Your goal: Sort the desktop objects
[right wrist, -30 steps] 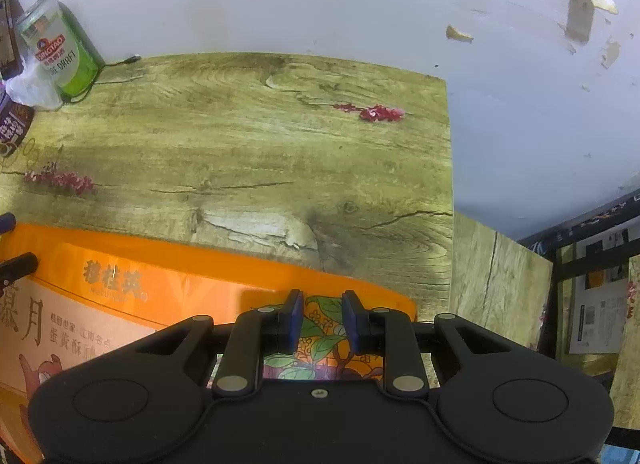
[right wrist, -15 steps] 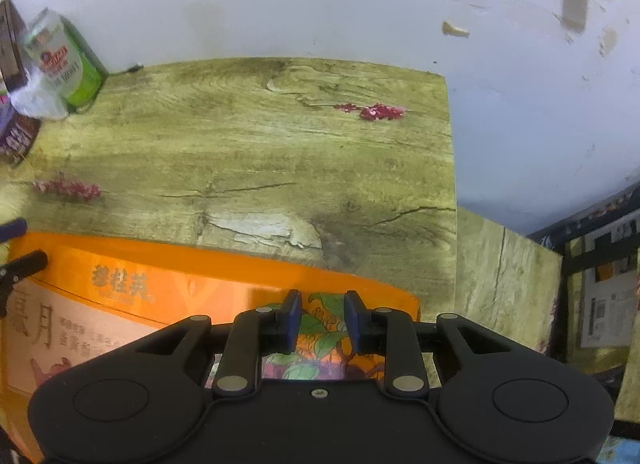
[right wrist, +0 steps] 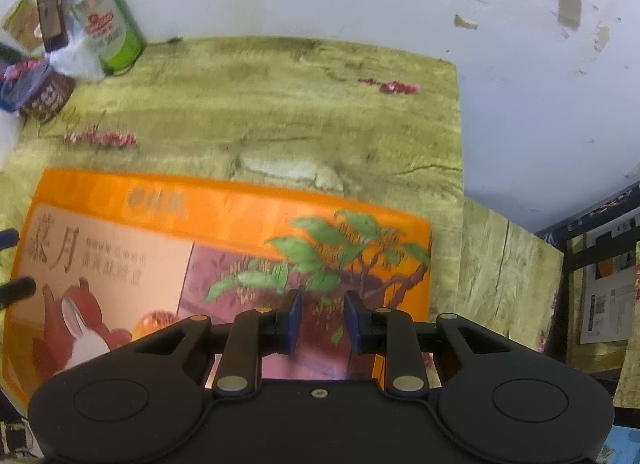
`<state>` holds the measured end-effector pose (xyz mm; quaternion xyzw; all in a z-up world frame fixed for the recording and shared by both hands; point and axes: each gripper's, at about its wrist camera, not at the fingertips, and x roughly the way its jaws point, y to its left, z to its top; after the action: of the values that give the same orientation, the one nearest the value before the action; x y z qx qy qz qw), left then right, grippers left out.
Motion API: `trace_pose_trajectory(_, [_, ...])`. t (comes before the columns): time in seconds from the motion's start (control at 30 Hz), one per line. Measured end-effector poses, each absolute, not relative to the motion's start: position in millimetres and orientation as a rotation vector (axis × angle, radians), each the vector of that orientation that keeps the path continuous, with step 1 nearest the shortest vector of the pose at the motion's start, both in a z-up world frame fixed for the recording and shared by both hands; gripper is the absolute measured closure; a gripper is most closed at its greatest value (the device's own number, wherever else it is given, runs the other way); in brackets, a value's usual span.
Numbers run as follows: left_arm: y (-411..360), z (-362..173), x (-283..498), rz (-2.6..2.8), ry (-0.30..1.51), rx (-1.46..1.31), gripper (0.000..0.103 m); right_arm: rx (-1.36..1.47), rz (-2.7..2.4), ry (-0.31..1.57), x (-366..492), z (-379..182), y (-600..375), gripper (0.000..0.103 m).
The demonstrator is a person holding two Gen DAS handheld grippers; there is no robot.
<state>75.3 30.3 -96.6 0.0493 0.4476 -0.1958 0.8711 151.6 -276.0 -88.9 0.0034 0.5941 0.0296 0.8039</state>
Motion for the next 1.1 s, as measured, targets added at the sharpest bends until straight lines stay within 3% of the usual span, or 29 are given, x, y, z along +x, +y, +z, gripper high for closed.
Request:
trace_pose_trajectory(0.43, [11.6,-116.7,58.5,-0.39,0.934,0.17,0.031,-0.085,0.073,1.274,143.8,-100.5,-263.3,0.079])
trace_pose_trajectory(0.57, [15.4,-106.2,54.5,-0.382,0.942,0.136,0.035,-0.055,0.074,1.256,139.0,-96.0,-267.7,0.079])
trace_pose_trajectory(0.77, [27.8,-86.6,33.4,-0.33,0.984,0.108,0.034,0.019,0.124,1.204,89.4,-64.2,-269.3,0.079])
trace_pose_trajectory(1.1, [16.8,-89.6,10.5,-0.293,1.078,0.104,0.034,0.043,0.168,1.323,18.0,-80.7,-249.4,0.079])
